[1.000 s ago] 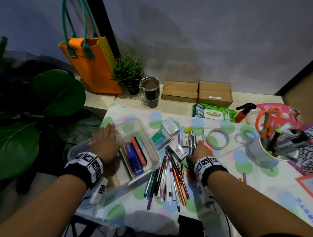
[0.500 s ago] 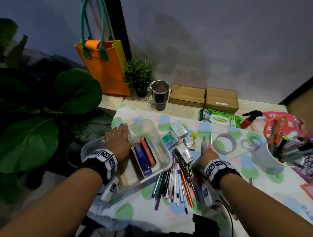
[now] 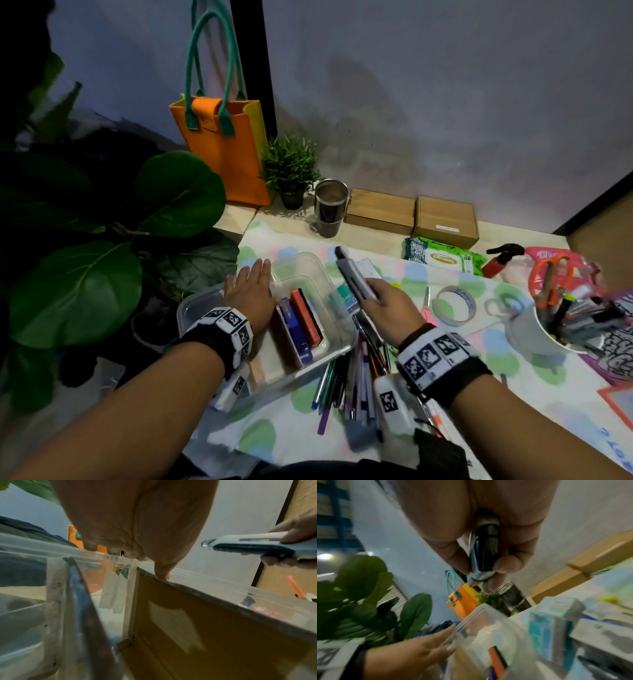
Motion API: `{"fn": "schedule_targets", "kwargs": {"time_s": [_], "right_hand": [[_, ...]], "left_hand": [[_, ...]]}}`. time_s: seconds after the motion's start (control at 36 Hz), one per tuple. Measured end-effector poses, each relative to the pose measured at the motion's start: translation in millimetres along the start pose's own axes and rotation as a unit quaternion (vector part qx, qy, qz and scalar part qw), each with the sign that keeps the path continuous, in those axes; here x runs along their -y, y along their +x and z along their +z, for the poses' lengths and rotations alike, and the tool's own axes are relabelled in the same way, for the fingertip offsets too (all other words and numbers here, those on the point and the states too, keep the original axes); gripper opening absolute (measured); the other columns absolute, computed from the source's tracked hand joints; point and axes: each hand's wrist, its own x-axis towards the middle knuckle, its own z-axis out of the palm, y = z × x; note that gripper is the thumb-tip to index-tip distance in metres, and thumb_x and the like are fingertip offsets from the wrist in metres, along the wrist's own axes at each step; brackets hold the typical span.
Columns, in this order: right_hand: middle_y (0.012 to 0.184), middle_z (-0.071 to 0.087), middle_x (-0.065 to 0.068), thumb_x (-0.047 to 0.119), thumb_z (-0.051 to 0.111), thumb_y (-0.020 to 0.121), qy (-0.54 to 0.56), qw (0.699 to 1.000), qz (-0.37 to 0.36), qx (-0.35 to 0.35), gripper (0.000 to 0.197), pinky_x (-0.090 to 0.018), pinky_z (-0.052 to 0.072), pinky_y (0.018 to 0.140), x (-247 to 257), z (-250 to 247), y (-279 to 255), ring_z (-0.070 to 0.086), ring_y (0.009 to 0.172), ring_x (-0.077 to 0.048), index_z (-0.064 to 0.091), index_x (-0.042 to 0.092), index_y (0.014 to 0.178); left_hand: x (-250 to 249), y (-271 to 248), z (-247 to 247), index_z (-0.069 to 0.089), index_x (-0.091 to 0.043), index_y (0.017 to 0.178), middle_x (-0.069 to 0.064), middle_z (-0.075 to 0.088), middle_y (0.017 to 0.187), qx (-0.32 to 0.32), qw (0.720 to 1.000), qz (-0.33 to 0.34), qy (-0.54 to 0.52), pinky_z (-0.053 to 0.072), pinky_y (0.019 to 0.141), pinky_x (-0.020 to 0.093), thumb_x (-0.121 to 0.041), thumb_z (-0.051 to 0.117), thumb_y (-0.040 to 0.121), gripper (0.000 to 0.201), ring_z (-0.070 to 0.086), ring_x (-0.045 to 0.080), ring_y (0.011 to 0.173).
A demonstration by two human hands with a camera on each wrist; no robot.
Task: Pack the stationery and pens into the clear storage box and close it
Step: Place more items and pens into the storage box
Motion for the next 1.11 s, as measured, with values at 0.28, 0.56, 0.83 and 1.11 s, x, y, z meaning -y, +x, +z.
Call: {"fn": "schedule_targets", "kwargs": {"time_s": [0.28, 0.56, 0.83, 1.11], "right_hand": [[0.127, 0.057, -0.017, 0.009, 0.04, 0.096, -0.139, 0.981, 0.034, 0.132, 0.054, -0.034, 0.044, 0.095, 39.3, 64.4, 16.6, 0.057, 0.116, -0.03, 0.024, 0.019, 0.146], [0.125, 0.059, -0.018, 0.015, 0.041, 0.099, -0.265, 0.949, 0.039, 0.164, 0.032, -0.034, 0.045, 0.093, 35.2, 95.1, 48.3, 0.058, 0.114, -0.031, 0.046, 0.006, 0.129], [0.119, 0.064, -0.013, 0.012, 0.058, 0.087, -0.341, 0.905, 0.036, 0.253, 0.03, -0.038, 0.051, 0.091, 21.8, 110.8, 50.4, 0.062, 0.109, -0.031, 0.059, 0.008, 0.117], [0.127, 0.059, -0.017, 0.008, 0.046, 0.094, -0.257, 0.95, -0.007, 0.178, 0.034, -0.036, 0.046, 0.099, 33.2, 72.3, 38.6, 0.055, 0.118, -0.031, 0.054, 0.004, 0.127]], "left_hand": [[4.4, 4.3, 5.4, -0.01, -0.02, 0.151, 0.0, -0.011, 0.161, -0.021, 1.0, 0.007, 0.001, 0.0, 0.119, 0.048, -0.045, 0.033, 0.098, 0.072, -0.002, 0.024, 0.149], [4.9, 3.3, 6.4, -0.01, -0.019, 0.151, 0.0, -0.01, 0.161, -0.024, 1.0, 0.015, -0.009, 0.0, 0.119, 0.049, -0.046, 0.033, 0.098, 0.073, -0.002, 0.026, 0.149], [5.2, 3.9, 8.4, -0.009, -0.02, 0.151, 0.0, -0.009, 0.161, -0.032, 0.999, 0.012, -0.004, 0.0, 0.119, 0.049, -0.045, 0.033, 0.098, 0.072, -0.001, 0.026, 0.149], [3.5, 6.7, 9.6, -0.009, -0.019, 0.151, 0.001, -0.009, 0.162, -0.032, 0.999, 0.003, 0.001, 0.001, 0.119, 0.049, -0.047, 0.035, 0.097, 0.074, -0.002, 0.026, 0.149]]}}
